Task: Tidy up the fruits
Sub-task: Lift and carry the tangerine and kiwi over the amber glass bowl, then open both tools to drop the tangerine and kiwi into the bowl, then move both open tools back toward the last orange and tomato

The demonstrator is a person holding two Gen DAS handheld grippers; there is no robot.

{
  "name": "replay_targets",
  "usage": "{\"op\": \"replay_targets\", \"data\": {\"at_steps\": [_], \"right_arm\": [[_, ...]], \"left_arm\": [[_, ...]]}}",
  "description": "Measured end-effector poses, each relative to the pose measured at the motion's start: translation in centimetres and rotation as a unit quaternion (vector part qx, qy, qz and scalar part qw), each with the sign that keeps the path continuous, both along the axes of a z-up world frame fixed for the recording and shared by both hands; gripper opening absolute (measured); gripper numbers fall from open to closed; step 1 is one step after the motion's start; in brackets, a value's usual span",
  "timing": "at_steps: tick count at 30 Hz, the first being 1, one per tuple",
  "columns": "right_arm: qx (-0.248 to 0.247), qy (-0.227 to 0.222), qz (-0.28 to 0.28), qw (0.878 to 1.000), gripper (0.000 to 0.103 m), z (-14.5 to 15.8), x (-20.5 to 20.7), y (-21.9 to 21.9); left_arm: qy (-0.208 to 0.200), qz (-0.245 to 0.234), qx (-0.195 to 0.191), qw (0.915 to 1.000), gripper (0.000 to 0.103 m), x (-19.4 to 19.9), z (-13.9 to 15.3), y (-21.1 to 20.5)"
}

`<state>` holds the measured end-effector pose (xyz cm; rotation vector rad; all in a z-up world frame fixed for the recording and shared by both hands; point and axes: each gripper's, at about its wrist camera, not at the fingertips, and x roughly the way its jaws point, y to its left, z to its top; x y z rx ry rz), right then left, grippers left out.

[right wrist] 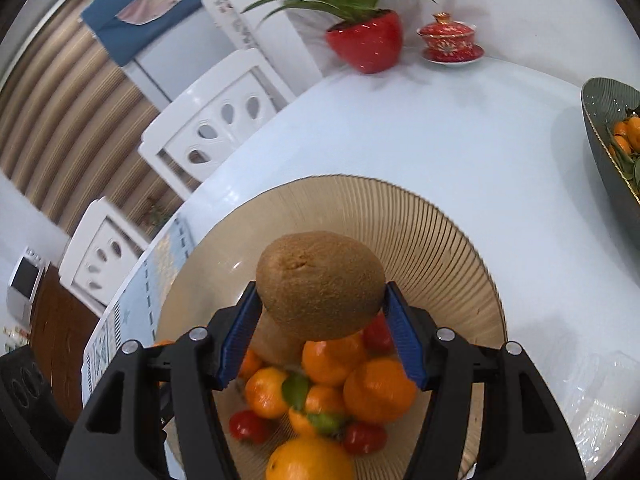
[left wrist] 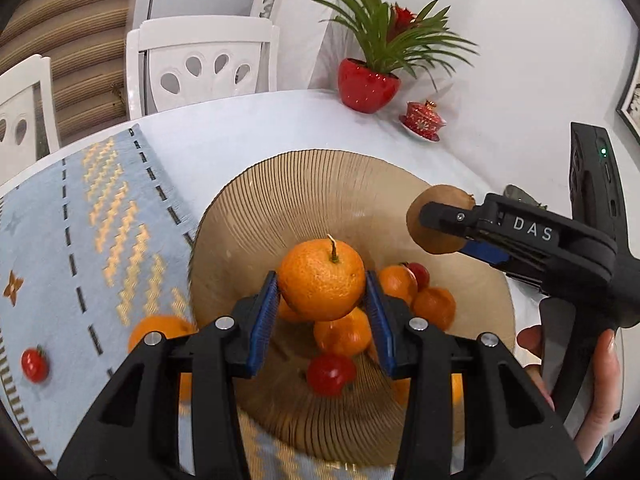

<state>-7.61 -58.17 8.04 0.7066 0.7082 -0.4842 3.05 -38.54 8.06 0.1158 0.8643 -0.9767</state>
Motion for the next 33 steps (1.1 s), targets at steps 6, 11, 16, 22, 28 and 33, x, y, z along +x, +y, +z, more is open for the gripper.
{"op": "replay_targets", "data": {"at_steps": [6,11,16,22,28,33], "right_arm": [[0.016,0.006,-0.016,1.0,0.066,-0.8,0.7,-0.5],[0.002,-0.005,-0.001,1.0,0.067,0.1,0.1,0.7],[-0.002,-0.025,0.015,1.0,0.07,1.2,-1.5,2.8],[0.001,-0.047,0.054,0.997,0.073,2.6,-2.5,6.4],[-0.013,-0.059,0.103,0.993,0.075,4.0,-2.9,11.1],[-0.019,-0.05,0.145,0.988,0.077,3.0,-3.1,15.4]], "left_arm": [[0.02,0.008,-0.002,0.9998,0.059,1.4,-0.3,-0.9],[0.022,0.022,-0.022,0.9993,0.072,0.7,0.0,1.5],[0.018,0.051,-0.039,0.9977,0.074,-0.3,1.0,6.0],[0.011,0.083,-0.046,0.9954,0.074,-1.0,2.6,11.5],[-0.002,0.132,-0.053,0.9898,0.076,-1.6,3.9,19.1],[-0.004,0.176,-0.048,0.9831,0.079,-2.0,3.2,25.0]]}}
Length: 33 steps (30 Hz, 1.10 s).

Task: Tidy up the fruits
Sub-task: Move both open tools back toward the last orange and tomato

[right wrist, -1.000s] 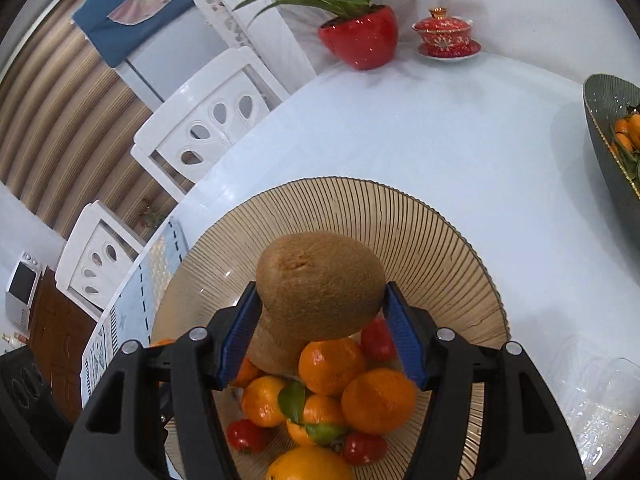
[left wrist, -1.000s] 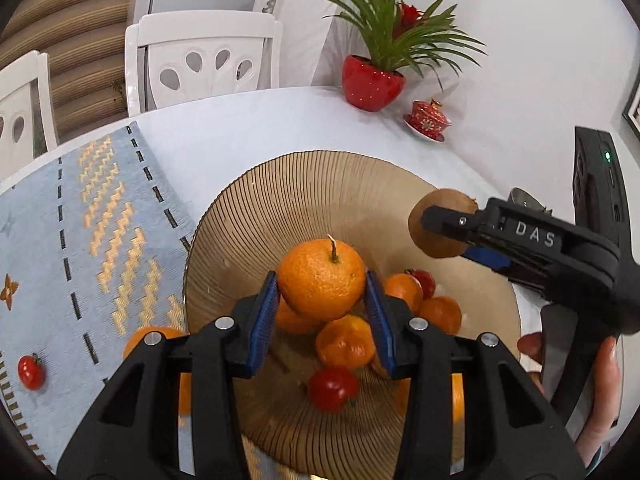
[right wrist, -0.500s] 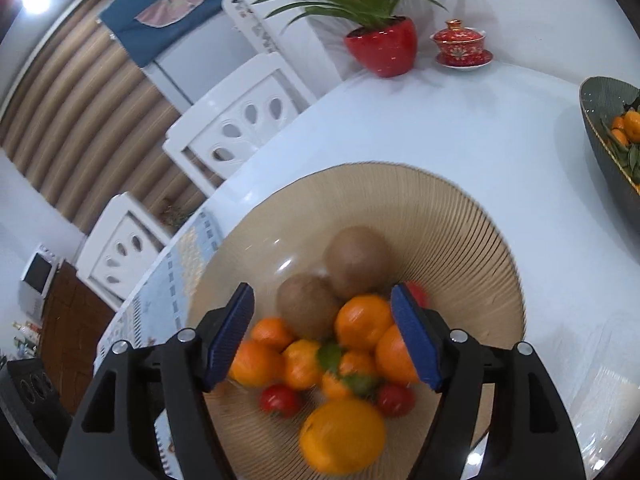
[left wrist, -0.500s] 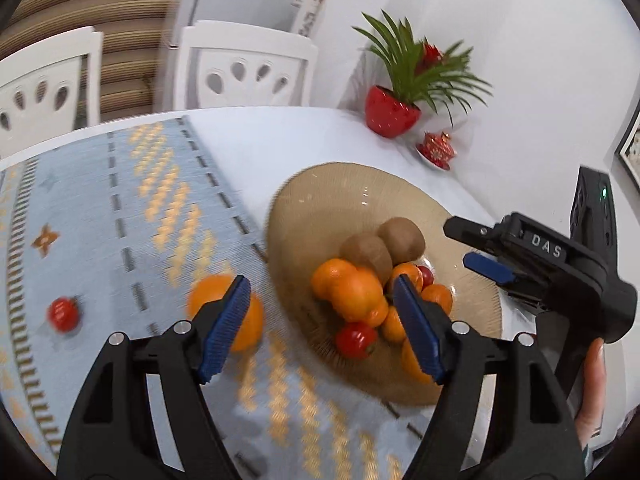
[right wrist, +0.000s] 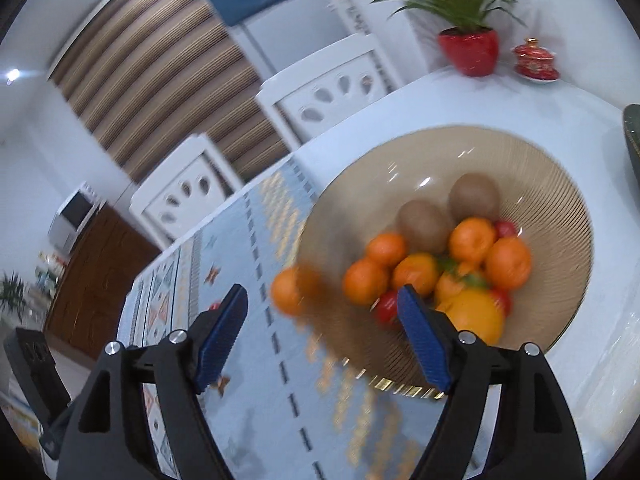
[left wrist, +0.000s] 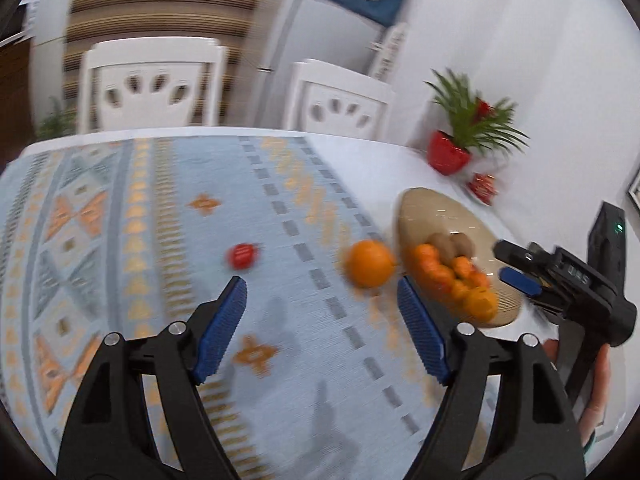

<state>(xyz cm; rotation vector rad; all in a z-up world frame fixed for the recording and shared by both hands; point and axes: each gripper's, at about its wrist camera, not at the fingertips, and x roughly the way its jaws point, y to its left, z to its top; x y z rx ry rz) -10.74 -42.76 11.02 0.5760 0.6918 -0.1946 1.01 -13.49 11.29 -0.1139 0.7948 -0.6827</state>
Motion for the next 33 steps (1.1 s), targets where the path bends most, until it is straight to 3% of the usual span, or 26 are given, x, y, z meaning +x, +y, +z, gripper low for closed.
{"op": "replay_targets", "data": {"at_steps": [4,9,12,18,21,33], "right_arm": [[0.004,0.013,0.031,0.999,0.077,-2.2,-0.6,3.5],[-0.041,0.046,0.059,0.996,0.077,-5.1,-0.2,8.2],[-0.064,0.051,0.069,0.994,0.077,-6.2,0.2,9.8],[-0.189,0.044,0.026,0.981,0.082,-7.3,-0.5,11.9],[-0.198,0.045,0.01,0.979,0.083,-7.8,-0.5,11.5],[-0.246,0.031,-0.003,0.969,0.095,-7.3,-1.0,13.0]], "left_arm": [[0.021,0.034,0.002,0.9992,0.081,0.0,-2.5,3.8],[0.056,0.069,0.027,0.9957,0.08,-0.1,-6.6,5.6],[0.056,0.095,0.043,0.9929,0.08,-0.5,-8.1,6.1],[0.021,0.126,0.077,0.9888,0.08,-1.5,-8.7,6.0],[0.0,0.129,0.085,0.988,0.081,-1.9,-8.3,5.7],[-0.006,0.128,0.098,0.9869,0.082,-2.4,-8.3,5.3]]}}
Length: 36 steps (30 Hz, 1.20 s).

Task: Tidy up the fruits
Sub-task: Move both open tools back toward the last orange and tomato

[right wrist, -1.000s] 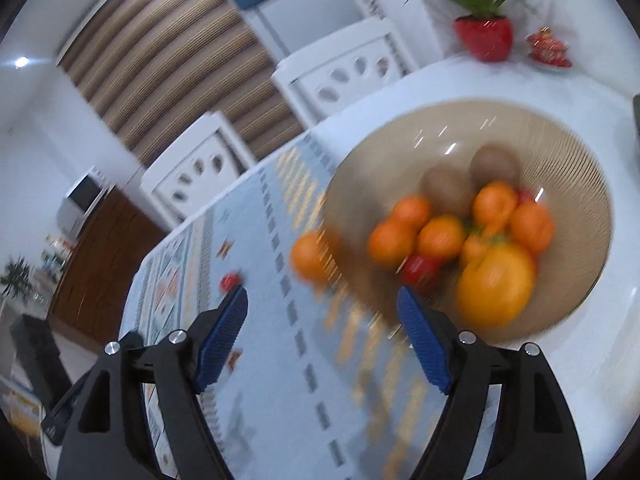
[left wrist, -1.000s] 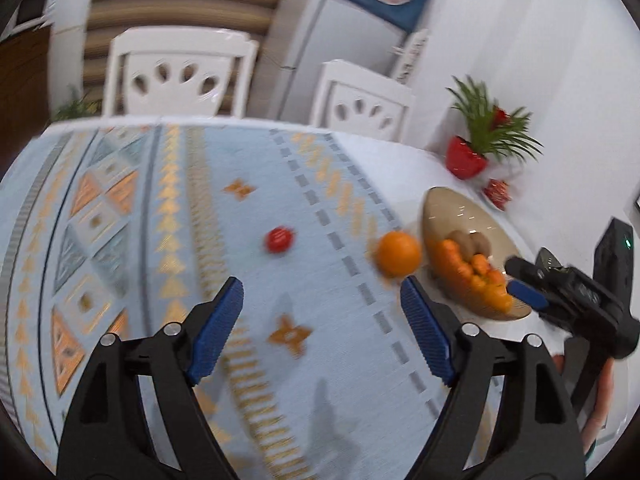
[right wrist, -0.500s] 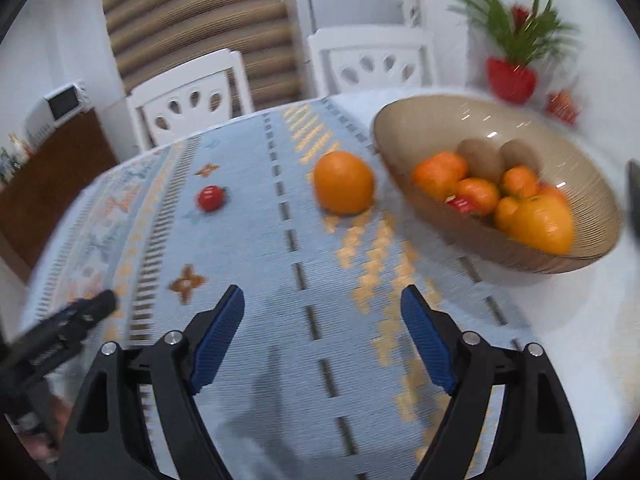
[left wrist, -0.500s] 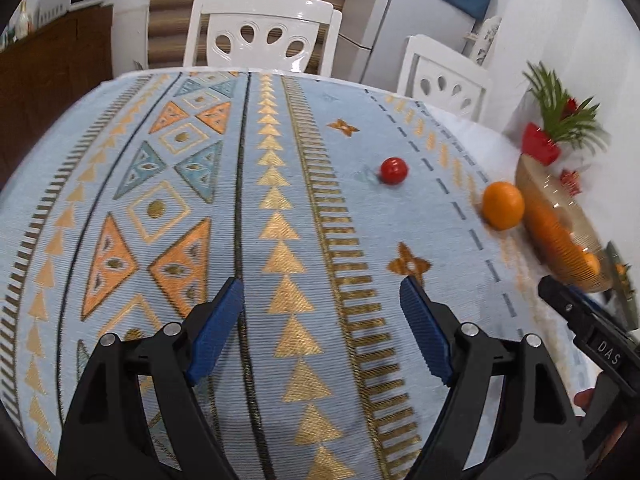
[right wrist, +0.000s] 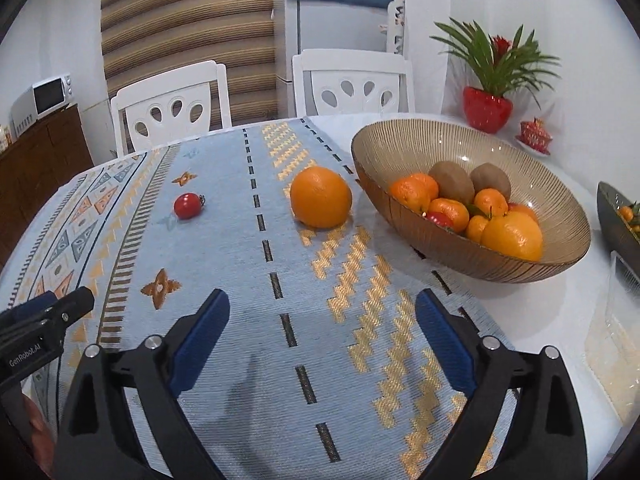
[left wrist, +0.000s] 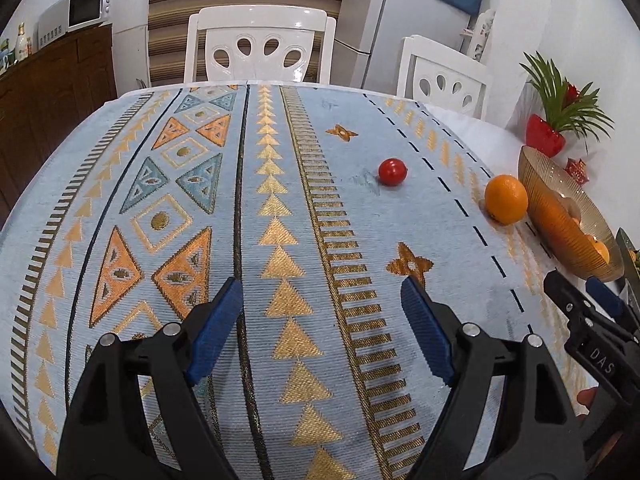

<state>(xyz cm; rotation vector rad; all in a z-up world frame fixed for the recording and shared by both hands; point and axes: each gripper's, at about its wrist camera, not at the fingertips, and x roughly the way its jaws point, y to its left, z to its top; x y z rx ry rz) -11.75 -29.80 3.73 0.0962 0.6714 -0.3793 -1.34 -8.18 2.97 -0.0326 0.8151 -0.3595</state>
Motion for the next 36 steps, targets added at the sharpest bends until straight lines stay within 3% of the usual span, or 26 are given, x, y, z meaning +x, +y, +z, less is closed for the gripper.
{"op": "replay_targets", "data": {"at_steps": [19,36], "right_arm": [[0.0,0.002,-0.006,1.0,0.098,-0.11,-0.04,-0.19],[0.01,0.012,-0.016,1.0,0.098,-0.43,0.07,-0.65]], "left_arm": [[-0.002,0.008,-0.001,1.0,0.092,-0.05,0.1,0.11],[0.002,0.013,-0.006,0.9999,0.095,0.09,0.0,0.43]]}}
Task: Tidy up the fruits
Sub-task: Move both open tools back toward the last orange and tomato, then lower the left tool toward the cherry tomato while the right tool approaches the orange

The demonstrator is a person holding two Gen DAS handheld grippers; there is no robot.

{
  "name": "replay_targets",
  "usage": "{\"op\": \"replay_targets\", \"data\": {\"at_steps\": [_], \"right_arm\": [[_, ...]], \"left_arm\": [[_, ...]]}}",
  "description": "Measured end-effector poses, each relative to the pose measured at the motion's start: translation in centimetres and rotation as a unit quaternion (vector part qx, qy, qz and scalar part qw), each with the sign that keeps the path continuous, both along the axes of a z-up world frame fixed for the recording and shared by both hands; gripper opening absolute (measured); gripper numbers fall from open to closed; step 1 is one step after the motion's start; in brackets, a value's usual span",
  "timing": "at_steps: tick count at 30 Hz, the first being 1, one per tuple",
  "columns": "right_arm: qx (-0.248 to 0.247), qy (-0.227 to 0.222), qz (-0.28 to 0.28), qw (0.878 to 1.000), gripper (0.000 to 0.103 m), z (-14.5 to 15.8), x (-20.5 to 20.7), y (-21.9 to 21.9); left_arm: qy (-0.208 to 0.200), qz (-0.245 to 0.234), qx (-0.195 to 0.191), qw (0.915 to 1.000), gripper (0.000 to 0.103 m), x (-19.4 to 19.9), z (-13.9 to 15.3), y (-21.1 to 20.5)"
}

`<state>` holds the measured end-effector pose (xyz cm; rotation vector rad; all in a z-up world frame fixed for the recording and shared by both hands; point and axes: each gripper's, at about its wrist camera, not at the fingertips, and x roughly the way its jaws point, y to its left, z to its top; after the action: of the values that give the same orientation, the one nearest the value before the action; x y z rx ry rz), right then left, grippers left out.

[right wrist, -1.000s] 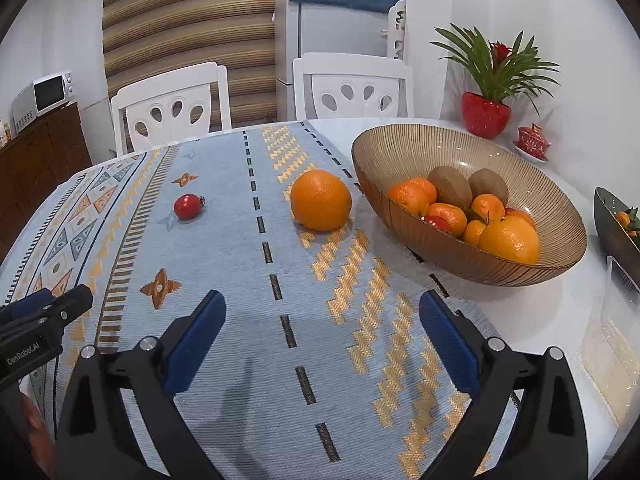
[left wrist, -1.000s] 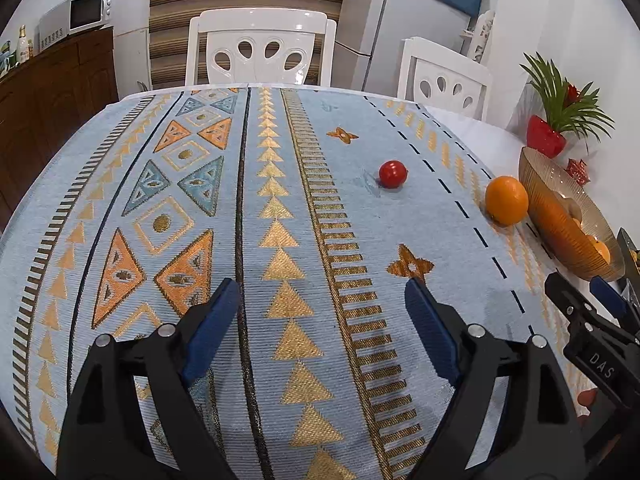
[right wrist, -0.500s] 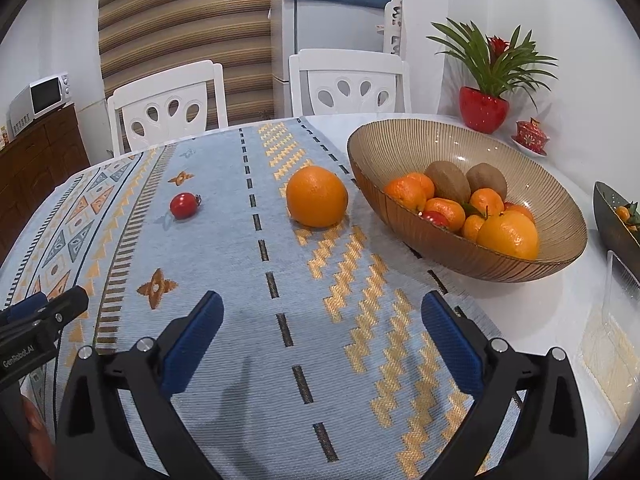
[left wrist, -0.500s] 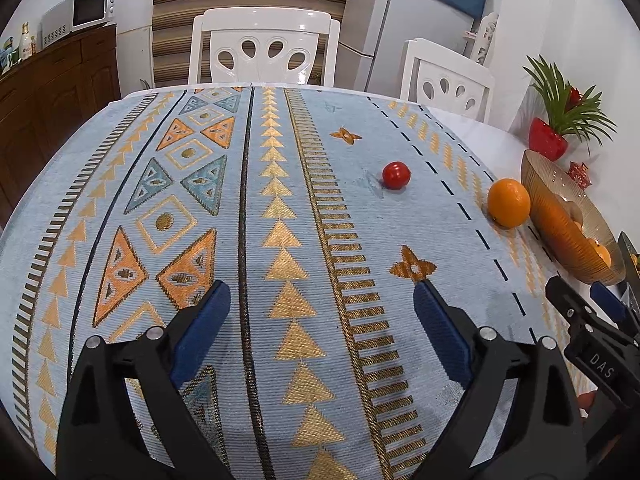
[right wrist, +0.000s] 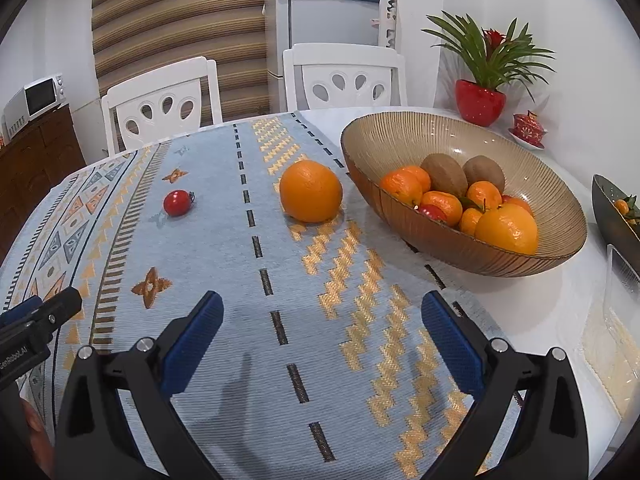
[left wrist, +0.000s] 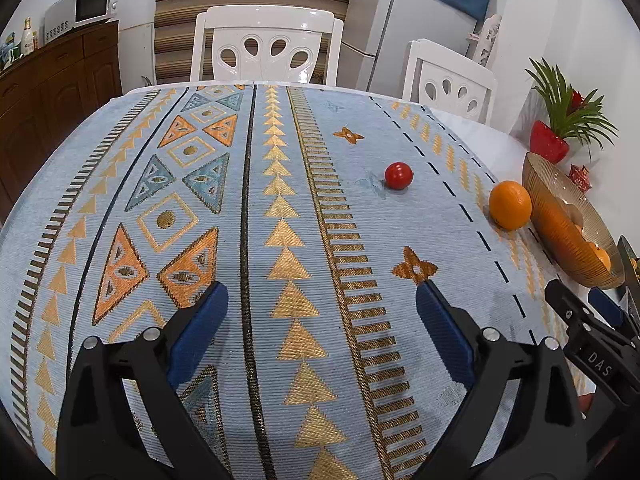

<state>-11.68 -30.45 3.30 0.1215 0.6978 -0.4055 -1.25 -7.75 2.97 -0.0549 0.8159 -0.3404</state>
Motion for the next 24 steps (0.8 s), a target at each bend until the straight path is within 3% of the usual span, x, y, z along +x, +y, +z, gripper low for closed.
{"op": "replay_targets", "data": {"at_steps": [24], "right_arm": [[0.015,-0.007,0.013,1.0,0.098,-0.01,-0.17,0.06]], "left_arm": [[0.0,-0.003,0.0,1.0,0.096,0.1,-0.06,0.05]]}}
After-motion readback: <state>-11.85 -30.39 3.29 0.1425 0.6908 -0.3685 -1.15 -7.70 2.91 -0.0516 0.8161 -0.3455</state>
